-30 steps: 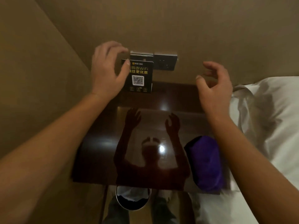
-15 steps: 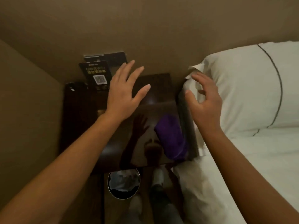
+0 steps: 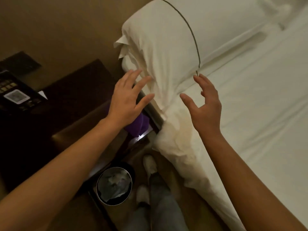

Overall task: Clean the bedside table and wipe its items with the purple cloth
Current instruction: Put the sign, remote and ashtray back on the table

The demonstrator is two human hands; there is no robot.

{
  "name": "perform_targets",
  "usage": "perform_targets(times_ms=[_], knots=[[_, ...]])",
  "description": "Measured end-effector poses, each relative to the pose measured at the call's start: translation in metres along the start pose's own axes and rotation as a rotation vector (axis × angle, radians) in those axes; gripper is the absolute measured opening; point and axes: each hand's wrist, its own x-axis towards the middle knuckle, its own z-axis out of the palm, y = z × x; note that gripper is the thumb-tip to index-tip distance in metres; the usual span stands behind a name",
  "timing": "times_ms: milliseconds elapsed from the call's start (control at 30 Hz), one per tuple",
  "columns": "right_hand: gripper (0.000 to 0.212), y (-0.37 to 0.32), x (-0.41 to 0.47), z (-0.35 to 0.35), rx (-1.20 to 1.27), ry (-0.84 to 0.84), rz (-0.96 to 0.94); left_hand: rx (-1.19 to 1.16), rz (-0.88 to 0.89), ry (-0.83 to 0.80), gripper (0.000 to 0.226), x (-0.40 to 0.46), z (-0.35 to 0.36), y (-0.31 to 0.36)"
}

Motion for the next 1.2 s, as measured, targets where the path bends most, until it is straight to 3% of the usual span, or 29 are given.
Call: perform_targets(times_ms=[500, 933, 1200], knots=[[0.066, 0.129, -0.177, -0.217, -0.139, 0.369, 0.381, -0.193, 0.394, -0.243, 0.051, -0.008, 0.144, 0.253], [0.063, 0.248, -0.335, -0.405, -0.166, 0.488, 0.536, -0.172, 0.664, -0.443, 0.051, -0.109, 0.258, 0.493], [0.062, 0.304, -0.409, -0.494, -0.234, 0.556, 0.712, -0.205, 0.799, -0.609, 0.060, -0.159, 0.314, 0.598]])
